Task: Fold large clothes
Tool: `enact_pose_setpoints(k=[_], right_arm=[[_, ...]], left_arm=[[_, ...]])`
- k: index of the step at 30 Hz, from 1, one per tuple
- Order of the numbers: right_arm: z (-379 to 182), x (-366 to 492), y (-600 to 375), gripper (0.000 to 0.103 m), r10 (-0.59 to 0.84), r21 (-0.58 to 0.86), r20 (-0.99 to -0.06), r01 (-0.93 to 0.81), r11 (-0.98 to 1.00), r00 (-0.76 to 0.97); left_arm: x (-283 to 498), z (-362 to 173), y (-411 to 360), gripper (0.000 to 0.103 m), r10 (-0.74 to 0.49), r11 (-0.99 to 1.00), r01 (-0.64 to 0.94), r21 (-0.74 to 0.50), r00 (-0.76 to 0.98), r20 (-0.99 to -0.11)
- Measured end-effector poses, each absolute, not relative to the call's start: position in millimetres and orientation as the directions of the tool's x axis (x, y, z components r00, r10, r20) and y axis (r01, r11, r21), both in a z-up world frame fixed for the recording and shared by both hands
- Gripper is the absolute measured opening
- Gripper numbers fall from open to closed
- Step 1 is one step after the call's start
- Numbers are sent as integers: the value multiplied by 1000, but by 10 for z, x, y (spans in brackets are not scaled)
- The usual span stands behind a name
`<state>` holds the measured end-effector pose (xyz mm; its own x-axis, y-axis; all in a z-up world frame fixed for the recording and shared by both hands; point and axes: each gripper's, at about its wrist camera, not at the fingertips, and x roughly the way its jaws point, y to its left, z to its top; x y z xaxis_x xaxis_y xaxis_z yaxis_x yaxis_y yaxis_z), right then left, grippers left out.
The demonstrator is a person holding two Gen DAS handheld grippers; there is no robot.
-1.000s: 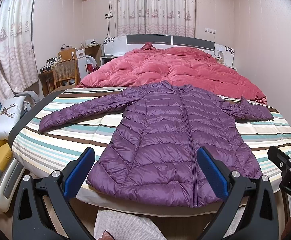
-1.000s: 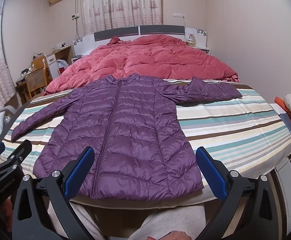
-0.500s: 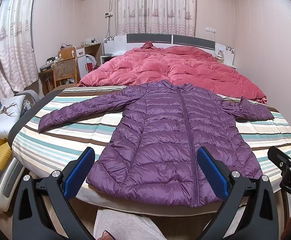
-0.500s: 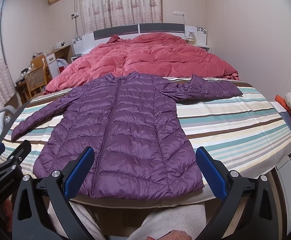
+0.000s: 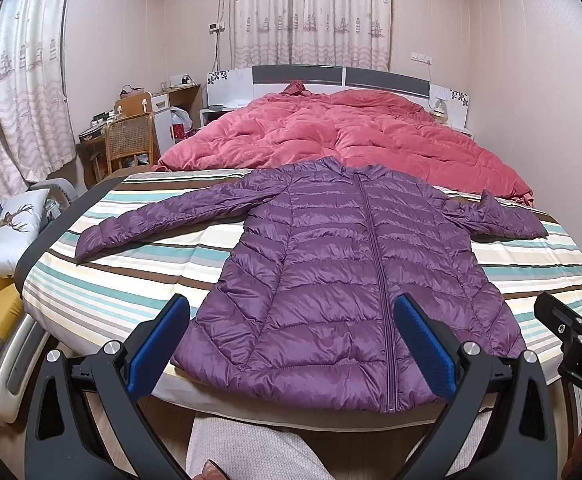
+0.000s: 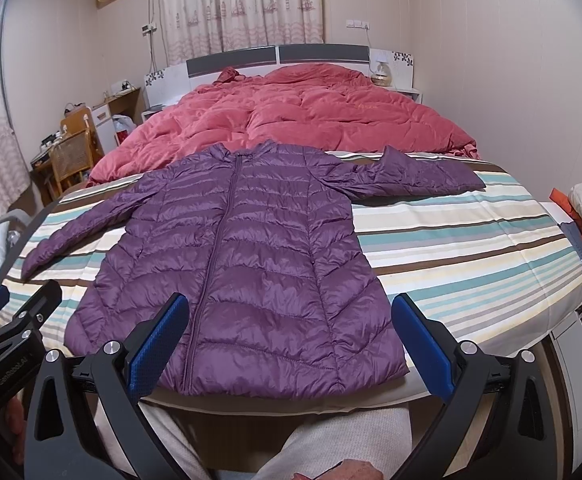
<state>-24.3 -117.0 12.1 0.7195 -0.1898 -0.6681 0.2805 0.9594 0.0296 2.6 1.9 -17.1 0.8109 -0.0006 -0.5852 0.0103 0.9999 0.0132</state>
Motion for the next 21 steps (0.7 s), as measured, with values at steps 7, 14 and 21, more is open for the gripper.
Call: enact_pose_setpoints(k=[7,14,21], right_arm=[[77,-205,-1199,100,-191,30,-680,287,958,708],[15,-157,-1261,100,-192,32,-697,297,954,691],[-67,-14,-1443,100,-198,40,-707,317,948,679]], left_arm=[[35,-214,-1,101,-1,1000,10,13,801,-598],[131,-283,-31,101,-3,1000,13,11,780,-626],[330,-388,-38,101,-50,998,59,-9,741,-670]])
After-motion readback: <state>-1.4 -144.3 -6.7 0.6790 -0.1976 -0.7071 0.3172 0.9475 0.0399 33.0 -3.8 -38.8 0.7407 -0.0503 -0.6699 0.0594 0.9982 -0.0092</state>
